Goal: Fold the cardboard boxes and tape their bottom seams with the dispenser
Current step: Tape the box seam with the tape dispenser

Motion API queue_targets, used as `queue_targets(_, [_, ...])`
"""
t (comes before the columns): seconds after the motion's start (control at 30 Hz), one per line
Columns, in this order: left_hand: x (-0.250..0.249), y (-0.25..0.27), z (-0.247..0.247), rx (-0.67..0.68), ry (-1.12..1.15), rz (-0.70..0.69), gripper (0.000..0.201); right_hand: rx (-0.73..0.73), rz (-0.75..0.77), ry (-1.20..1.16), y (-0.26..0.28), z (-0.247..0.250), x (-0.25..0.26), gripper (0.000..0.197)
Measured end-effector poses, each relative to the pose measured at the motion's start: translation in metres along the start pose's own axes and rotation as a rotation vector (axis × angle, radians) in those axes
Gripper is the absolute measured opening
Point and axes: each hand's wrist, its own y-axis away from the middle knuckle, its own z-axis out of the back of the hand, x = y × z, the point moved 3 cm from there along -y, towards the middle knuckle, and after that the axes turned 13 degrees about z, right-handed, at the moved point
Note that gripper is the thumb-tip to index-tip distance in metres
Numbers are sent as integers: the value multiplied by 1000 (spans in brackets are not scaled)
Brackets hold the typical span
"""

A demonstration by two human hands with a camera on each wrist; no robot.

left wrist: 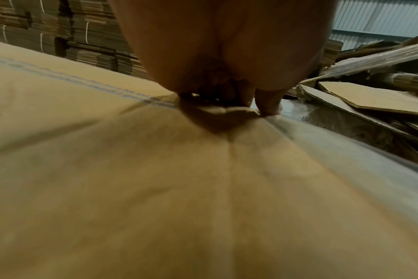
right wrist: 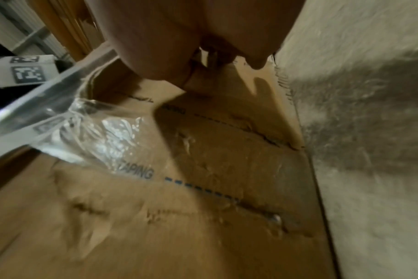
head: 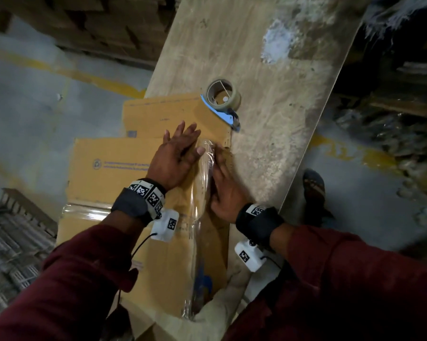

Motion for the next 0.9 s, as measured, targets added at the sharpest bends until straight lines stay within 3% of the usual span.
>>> queue_targets(0.13, [0,1,0,-2,-3,-2,61,77,-31,101,15,9,-4,93])
queue_targets(0.27, [1,0,-1,-2,-8,8,62,-199,28,69,-5,46,-27,60])
queue_targets(0.33, [3,-1,-1,-8,-6,1,61,-269,16,89,-26,56,-34,48])
queue_targets(0.43, [3,-1,-1,-12,-5,-10,57,-162,93,23,-50,47,-38,41])
queue_targets(0.6, [3,-1,0,-16,-2,-10,49,-162,-39,-222,-60,50,-48,29])
queue_targets(0.8, [3,-1,-1,-27,1,-9,48,-61,58,-100,-70,68,-64,23])
queue_targets(0.9, [1,-1,0,-18,6,0,50,36,-64,-173,-74,78,-62,22])
